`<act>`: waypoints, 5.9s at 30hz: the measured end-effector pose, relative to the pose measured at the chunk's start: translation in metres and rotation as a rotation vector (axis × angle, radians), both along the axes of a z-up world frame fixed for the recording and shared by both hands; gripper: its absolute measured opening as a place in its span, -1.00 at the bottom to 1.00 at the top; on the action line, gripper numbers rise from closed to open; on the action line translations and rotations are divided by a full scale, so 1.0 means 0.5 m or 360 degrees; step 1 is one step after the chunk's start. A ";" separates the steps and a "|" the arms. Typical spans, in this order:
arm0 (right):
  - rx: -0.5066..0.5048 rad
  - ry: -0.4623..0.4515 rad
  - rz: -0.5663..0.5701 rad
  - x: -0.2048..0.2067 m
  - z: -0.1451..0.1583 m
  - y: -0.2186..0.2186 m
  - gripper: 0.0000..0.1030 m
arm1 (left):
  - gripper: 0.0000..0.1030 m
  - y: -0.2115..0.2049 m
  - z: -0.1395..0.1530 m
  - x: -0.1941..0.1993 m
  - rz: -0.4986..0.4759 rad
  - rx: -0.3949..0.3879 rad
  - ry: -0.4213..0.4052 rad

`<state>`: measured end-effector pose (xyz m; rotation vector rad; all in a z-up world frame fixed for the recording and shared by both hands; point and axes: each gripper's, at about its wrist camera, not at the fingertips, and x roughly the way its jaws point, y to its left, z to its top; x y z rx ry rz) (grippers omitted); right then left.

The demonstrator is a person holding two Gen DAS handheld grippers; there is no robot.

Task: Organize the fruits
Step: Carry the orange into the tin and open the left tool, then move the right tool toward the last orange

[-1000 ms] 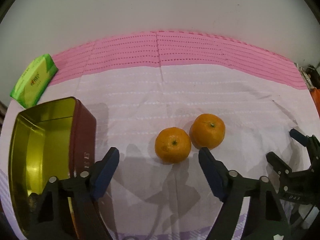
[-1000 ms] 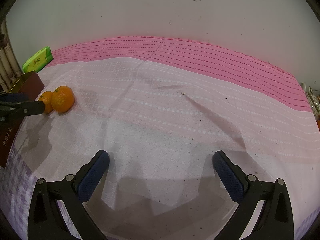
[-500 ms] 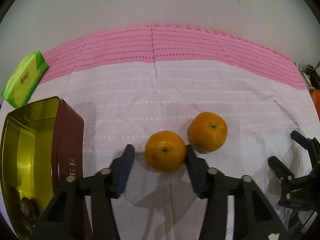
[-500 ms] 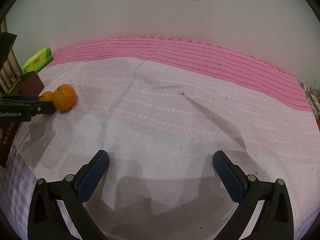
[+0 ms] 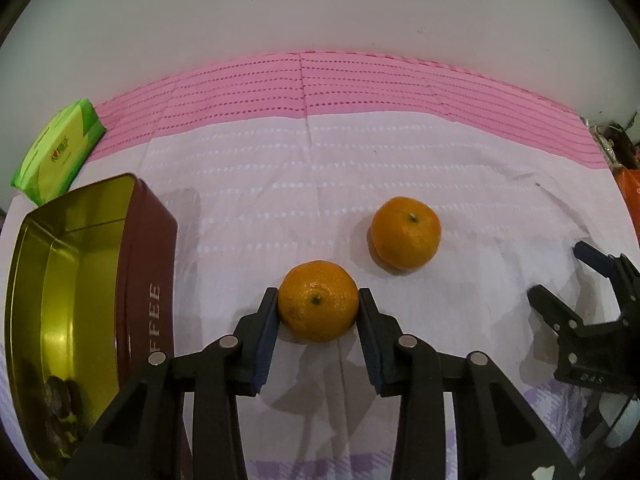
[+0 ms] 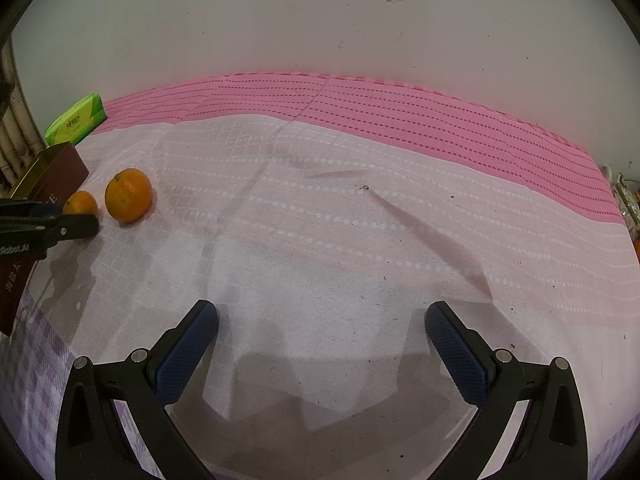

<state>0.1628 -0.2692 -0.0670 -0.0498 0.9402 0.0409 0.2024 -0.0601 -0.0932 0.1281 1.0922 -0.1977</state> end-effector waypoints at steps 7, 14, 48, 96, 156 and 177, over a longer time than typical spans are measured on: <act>0.0000 0.0000 0.0000 0.000 0.000 0.000 1.00 | -0.33 -0.004 0.014 -0.035 -0.0027 -0.0013 -0.0010; 0.0000 -0.0001 0.0000 0.000 0.000 0.000 1.00 | -0.33 0.000 0.029 -0.078 -0.0028 -0.0044 -0.0010; 0.0000 -0.0003 -0.0001 -0.001 -0.001 0.000 1.00 | -0.33 0.177 0.160 -0.158 0.0254 -0.0095 -0.0119; -0.0002 -0.0005 -0.0002 -0.003 -0.002 0.002 1.00 | -0.31 0.327 0.023 -0.128 0.0478 0.0043 0.0205; -0.0003 -0.0007 -0.0048 -0.008 -0.003 0.005 1.00 | 0.98 0.530 0.202 -0.321 0.0810 -0.0028 -0.0249; -0.0150 0.0040 -0.0207 -0.001 0.026 0.063 0.96 | 0.98 0.579 0.201 -0.338 0.0992 0.0010 -0.0340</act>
